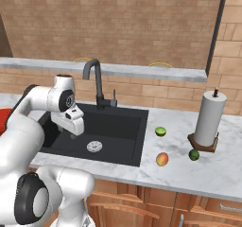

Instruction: There is a mixed pile of frozen fruits and vegetables on the counter. Locate all the frozen vegetables and place the items in a bowl on the counter. Take all the frozen fruits and defrost them in a running sink.

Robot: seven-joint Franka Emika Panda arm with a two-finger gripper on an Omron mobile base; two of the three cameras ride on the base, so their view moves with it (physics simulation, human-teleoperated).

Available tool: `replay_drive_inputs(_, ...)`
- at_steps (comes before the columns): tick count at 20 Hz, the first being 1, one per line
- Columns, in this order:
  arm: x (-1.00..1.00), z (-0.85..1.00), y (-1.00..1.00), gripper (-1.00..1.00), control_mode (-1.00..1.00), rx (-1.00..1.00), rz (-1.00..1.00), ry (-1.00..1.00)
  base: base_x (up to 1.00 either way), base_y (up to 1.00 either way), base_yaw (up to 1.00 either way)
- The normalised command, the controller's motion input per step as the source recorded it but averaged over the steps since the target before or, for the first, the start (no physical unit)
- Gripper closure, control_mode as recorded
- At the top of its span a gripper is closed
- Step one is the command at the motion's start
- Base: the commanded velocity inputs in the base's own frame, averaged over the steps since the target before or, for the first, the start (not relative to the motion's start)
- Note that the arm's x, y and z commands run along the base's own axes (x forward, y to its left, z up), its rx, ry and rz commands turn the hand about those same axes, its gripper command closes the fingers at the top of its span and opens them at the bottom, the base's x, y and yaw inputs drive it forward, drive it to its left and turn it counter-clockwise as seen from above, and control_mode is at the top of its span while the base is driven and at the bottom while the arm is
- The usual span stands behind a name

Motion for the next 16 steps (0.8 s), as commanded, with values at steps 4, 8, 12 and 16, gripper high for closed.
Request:
replay_drive_inputs(4,0.33,0.0,-0.63,-1.0,-1.0,-0.08,-0.1,0.07,0.0,0.0,0.0)
replay_drive_inputs(8,0.31,-0.01,-0.73,-1.0,-1.0,-0.06,-0.1,0.05,0.0,0.0,0.0)
replay_drive_inputs(12,0.28,-0.05,-0.68,-1.0,-1.0,-0.07,-0.07,0.0,0.0,0.0,0.0)
replay_drive_inputs(16,0.29,-0.09,-0.67,-1.0,-1.0,-0.09,-0.06,0.0,0.0,0.0,0.0)
